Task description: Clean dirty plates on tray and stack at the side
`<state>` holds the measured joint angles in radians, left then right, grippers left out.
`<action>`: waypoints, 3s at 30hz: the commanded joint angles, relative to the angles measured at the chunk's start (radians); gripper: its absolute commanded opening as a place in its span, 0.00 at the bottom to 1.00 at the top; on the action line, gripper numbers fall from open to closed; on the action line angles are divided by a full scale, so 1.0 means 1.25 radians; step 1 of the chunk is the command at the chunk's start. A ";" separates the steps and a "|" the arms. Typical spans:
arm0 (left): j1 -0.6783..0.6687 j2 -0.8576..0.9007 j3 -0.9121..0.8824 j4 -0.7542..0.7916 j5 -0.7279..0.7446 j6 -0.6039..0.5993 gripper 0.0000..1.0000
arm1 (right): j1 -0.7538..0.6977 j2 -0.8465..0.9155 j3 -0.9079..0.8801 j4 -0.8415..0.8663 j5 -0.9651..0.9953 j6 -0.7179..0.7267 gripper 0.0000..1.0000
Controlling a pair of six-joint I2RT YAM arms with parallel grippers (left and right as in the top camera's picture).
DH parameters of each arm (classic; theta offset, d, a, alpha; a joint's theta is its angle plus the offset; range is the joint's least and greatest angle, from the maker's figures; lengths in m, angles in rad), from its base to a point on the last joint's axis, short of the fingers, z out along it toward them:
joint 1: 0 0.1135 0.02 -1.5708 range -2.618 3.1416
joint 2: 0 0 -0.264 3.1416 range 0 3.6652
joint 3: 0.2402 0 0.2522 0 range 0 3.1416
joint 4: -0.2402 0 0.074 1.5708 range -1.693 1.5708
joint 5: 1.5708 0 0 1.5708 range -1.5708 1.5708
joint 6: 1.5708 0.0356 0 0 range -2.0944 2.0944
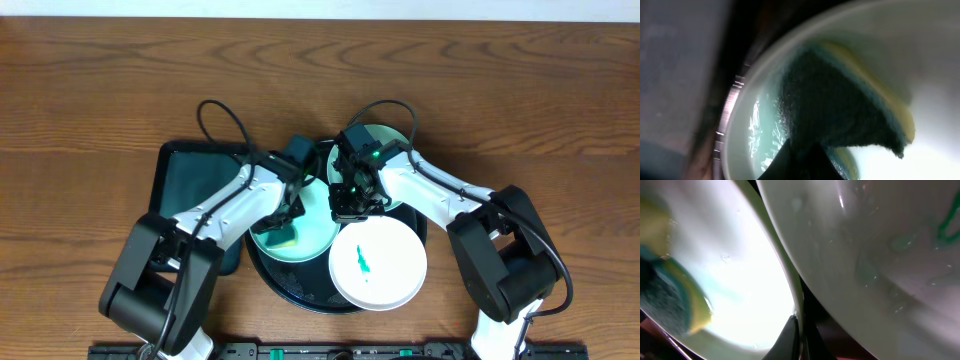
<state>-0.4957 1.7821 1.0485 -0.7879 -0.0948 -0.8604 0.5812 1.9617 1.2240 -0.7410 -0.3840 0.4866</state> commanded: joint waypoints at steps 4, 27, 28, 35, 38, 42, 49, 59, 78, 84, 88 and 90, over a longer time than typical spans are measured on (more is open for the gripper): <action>0.049 0.059 -0.051 0.014 -0.134 -0.006 0.07 | -0.003 0.011 0.002 -0.009 0.041 -0.010 0.01; 0.049 0.059 -0.051 0.283 0.632 0.375 0.07 | -0.003 0.011 0.002 -0.003 0.040 -0.010 0.01; 0.054 0.058 -0.051 0.284 0.615 0.365 0.07 | -0.003 0.011 0.002 -0.003 0.040 -0.010 0.01; 0.099 0.032 -0.051 0.280 0.451 0.331 0.07 | -0.003 0.011 0.002 -0.009 0.040 -0.010 0.01; 0.110 0.008 -0.051 0.276 0.400 0.331 0.07 | -0.003 0.011 0.002 -0.009 0.040 -0.010 0.01; 0.110 -0.057 -0.051 0.259 0.377 0.331 0.07 | -0.003 0.011 0.002 -0.009 0.040 -0.010 0.01; 0.110 -0.260 -0.048 0.106 0.248 0.331 0.07 | -0.003 0.011 0.002 0.006 0.040 -0.016 0.01; 0.110 -0.434 -0.049 -0.237 -0.013 0.291 0.07 | -0.003 0.004 0.010 0.049 -0.035 -0.039 0.01; 0.128 -0.385 -0.049 -0.199 -0.099 0.268 0.07 | -0.032 -0.262 0.025 -0.074 0.065 0.046 0.01; 0.192 -0.357 -0.049 -0.192 -0.099 0.269 0.08 | -0.052 -0.340 0.025 -0.244 0.248 0.160 0.01; 0.227 -0.354 -0.049 -0.194 -0.099 0.273 0.07 | -0.063 -0.345 0.025 -0.388 0.261 0.188 0.01; 0.237 -0.354 -0.049 -0.193 -0.099 0.274 0.07 | -0.063 -0.344 0.025 -0.443 0.246 0.186 0.01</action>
<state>-0.2188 1.3361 0.9894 -1.0248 -0.1909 -0.5056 0.5083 1.5398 1.2419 -1.2560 -0.1036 0.6743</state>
